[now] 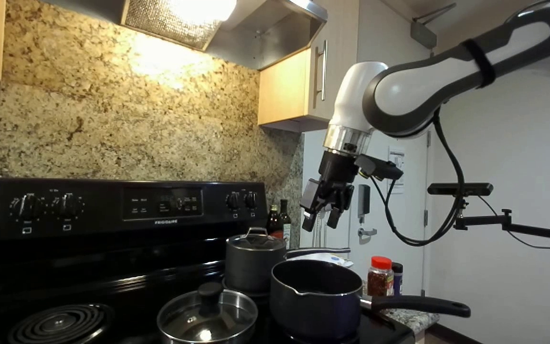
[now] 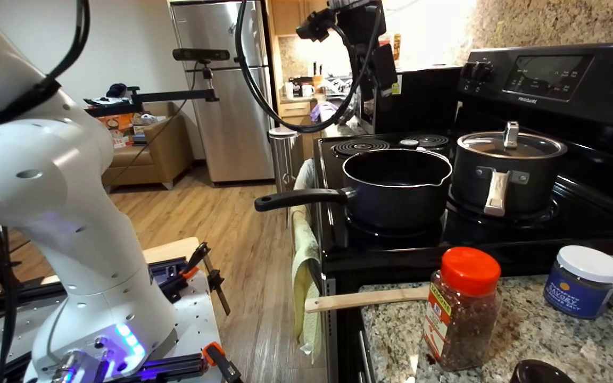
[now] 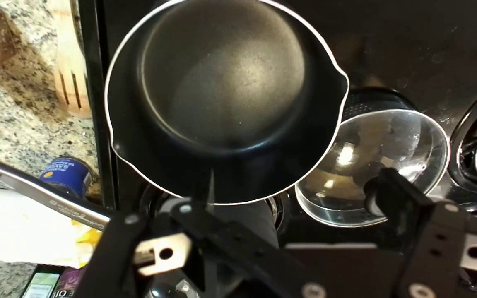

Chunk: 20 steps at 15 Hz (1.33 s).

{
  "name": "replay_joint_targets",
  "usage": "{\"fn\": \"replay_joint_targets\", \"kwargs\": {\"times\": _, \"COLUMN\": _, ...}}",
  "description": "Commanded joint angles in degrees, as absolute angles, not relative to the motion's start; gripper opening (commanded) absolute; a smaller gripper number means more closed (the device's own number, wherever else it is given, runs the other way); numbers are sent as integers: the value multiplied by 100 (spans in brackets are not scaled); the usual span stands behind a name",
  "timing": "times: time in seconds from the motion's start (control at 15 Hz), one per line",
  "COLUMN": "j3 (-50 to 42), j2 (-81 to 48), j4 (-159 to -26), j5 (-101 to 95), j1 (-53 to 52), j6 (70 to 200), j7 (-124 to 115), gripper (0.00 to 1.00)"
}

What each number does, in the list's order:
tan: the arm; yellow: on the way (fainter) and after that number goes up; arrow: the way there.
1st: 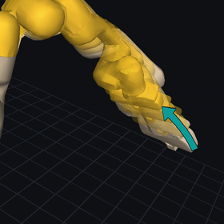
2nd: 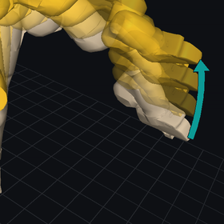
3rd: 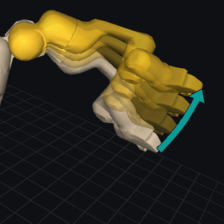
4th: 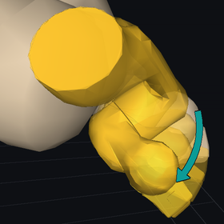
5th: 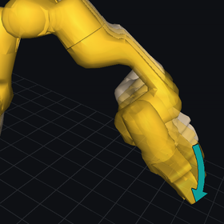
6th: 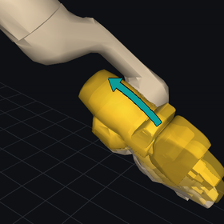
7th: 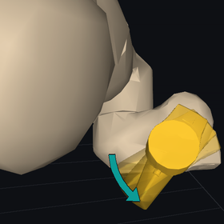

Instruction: Take the spoons out of the black pot then put the lid on the pot

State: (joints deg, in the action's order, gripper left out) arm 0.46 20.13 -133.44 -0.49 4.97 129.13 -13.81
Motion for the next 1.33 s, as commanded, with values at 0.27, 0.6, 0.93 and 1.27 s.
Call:
{"fn": "replay_joint_targets", "kwargs": {"times": 0.27, "j3": 53, "j2": 1883, "j4": -13070, "j5": -159, "j1": 466, "j6": 12731, "j7": -1262, "gripper": 100}}
{"fn": "replay_joint_targets", "kwargs": {"times": 0.6, "j3": 90, "j2": 839, "j4": -11793, "j5": -46, "j1": 121, "j6": 12236, "j7": -532, "gripper": 100}}
{"fn": "replay_joint_targets", "kwargs": {"times": 0.93, "j3": 147, "j2": -498, "j4": -10337, "j5": 45, "j1": -163, "j6": 11519, "j7": 331, "gripper": 100}}
{"fn": "replay_joint_targets", "kwargs": {"times": 1.27, "j3": 247, "j2": -1629, "j4": -9315, "j5": -186, "j1": -232, "j6": 11420, "j7": 947, "gripper": 100}}
